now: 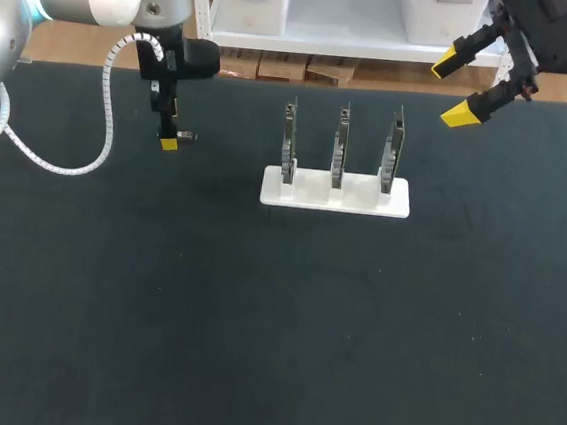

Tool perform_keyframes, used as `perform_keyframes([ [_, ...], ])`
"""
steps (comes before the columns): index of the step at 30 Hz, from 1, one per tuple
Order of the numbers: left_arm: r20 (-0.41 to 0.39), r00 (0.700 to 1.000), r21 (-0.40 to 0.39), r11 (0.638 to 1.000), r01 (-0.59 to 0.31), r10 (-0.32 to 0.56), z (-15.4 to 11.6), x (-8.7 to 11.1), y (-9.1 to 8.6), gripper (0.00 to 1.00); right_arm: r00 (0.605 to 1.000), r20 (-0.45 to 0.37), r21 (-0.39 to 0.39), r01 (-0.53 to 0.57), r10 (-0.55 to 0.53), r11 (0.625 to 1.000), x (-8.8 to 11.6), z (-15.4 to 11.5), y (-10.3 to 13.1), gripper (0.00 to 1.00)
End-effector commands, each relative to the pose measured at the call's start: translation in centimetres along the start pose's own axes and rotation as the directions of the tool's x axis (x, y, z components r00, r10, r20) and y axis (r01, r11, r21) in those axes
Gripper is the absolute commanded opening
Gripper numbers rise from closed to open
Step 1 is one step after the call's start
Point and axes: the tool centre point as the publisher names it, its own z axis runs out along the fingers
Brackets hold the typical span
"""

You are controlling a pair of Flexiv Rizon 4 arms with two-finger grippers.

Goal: Pick up the optical module with the left hand, and insert it into the network port with the right hand.

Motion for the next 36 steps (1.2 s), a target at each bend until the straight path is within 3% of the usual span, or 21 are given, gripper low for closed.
perform_keyframes([
  [1,-0.006,1.0,0.07,0.998,-0.001,0.001,-0.2,-0.2,0.8,1.0,1.0,0.0,0.001,-0.001,0.001,1.0,0.0,0.0,0.0,1.0],
  [15,-0.068,0.998,0.068,0.998,0.018,-0.013,0.7,1.1,0.3,1.0,1.0,0.0,0.001,-0.001,0.001,1.0,0.0,0.0,0.0,1.0],
  [22,-0.092,0.995,0.085,0.996,0.035,-0.028,1.4,1.3,1.1,1.0,1.0,0.0,0.001,-0.001,0.001,1.0,0.0,0.0,0.0,1.0],
  [28,-0.063,0.997,0.077,0.996,0.055,-0.051,1.4,1.5,2.0,1.0,1.0,0.0,0.001,-0.001,0.001,1.0,0.0,0.0,0.0,1.0],
  [36,-0.038,0.998,0.141,0.989,0.051,-0.046,2.2,1.4,2.6,1.0,1.0,0.0,0.001,-0.001,0.001,1.0,0.0,0.0,0.0,1.0],
])
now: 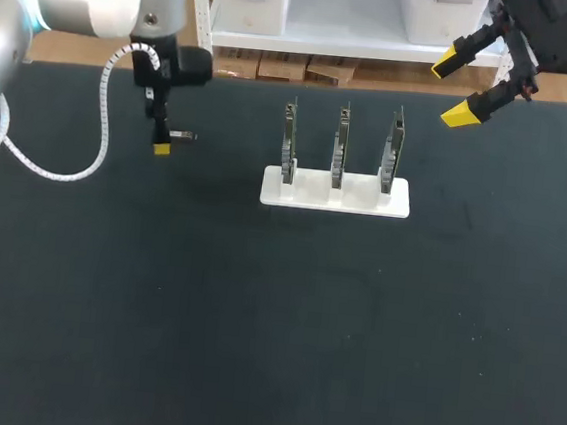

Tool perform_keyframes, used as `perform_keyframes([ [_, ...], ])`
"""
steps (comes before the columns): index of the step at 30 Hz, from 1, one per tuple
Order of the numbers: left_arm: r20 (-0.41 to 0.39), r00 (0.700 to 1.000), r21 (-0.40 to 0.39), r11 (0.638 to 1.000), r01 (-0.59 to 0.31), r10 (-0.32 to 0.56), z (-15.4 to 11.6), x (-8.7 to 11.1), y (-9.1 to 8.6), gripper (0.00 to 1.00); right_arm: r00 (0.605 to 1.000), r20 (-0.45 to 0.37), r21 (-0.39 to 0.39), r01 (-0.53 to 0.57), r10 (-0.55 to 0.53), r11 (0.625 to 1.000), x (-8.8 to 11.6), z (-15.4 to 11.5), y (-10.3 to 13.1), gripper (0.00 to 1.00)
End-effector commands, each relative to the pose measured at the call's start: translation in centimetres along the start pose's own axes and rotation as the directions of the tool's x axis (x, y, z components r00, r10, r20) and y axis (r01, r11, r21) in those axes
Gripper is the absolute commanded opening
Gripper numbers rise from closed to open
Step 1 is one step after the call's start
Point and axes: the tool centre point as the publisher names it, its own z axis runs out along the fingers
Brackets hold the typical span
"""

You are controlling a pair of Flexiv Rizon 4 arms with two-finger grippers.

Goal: Pick up the optical module with the left hand, and insert it into the network port with the right hand.

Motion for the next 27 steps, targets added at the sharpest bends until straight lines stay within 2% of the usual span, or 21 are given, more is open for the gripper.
perform_keyframes([
  [1,-0.01,1.0,0.165,0.986,0.002,-0.001,0.37,-0.34,1.34,1.0,1.0,0.0,0.001,-0.001,0.001,1.0,-0.01,0.01,0.04,1.0],
  [14,-0.013,1.0,0.154,0.988,-0.007,0.009,-0.2,-0.69,1.81,1.0,1.0,0.0,0.001,-0.001,0.001,1.0,-0.01,0.01,0.04,1.0],
  [27,-0.023,1.0,0.174,0.985,-0.009,0.013,0.71,-1.04,2.22,1.0,1.0,0.0,0.001,-0.001,0.001,1.0,-0.01,0.01,0.04,1.0],
])
